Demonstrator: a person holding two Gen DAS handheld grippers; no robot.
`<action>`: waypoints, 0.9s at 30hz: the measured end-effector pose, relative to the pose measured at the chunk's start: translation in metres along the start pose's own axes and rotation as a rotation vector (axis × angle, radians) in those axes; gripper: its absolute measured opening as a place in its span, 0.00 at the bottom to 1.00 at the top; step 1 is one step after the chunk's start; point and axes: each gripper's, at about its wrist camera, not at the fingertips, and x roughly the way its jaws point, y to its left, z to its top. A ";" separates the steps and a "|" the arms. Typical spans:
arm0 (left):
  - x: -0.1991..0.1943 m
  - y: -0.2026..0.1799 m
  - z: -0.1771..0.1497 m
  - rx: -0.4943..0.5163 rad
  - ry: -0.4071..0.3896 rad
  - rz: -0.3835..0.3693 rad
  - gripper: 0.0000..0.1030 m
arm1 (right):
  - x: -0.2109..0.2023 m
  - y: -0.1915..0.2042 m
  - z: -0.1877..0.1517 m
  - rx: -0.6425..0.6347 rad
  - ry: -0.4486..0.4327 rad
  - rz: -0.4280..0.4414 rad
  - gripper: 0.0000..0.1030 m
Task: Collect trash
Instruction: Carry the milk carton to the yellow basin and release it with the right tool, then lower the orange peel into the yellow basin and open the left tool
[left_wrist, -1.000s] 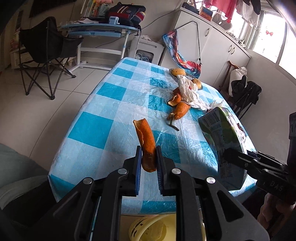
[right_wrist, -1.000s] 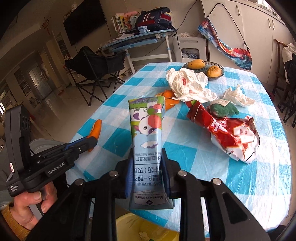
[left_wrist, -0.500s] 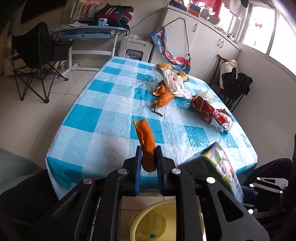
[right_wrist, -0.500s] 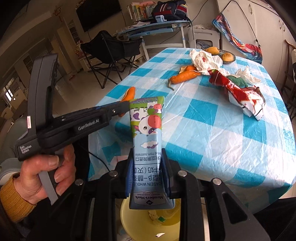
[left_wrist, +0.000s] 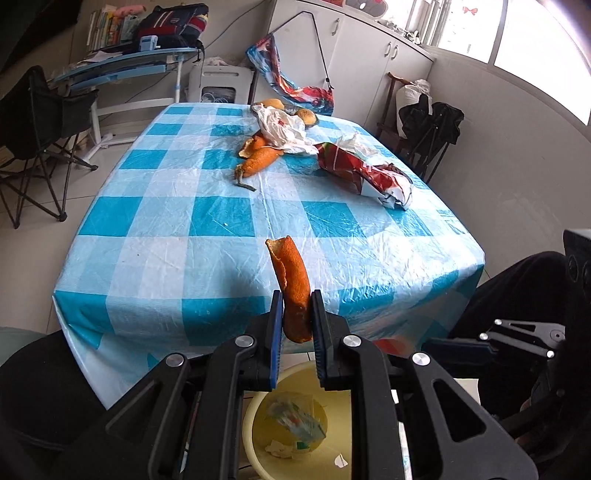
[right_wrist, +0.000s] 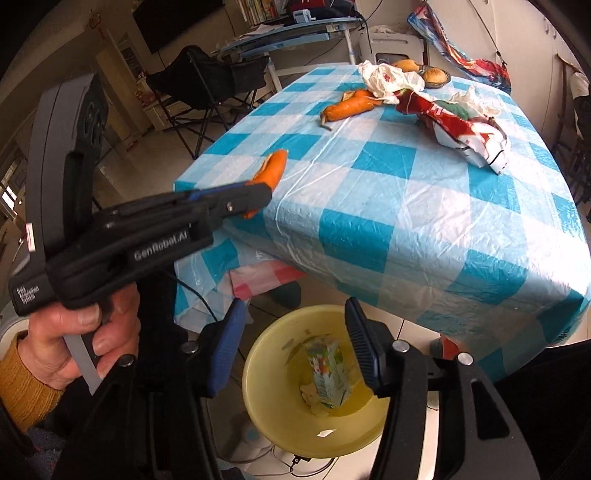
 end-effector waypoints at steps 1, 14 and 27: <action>0.000 -0.004 -0.002 0.018 0.010 -0.009 0.14 | -0.005 -0.004 0.002 0.018 -0.029 -0.009 0.56; 0.015 -0.061 -0.044 0.294 0.261 -0.177 0.18 | -0.034 -0.040 0.008 0.193 -0.198 -0.049 0.65; -0.009 -0.030 -0.024 0.147 0.032 -0.033 0.69 | -0.034 -0.043 0.004 0.199 -0.194 -0.069 0.68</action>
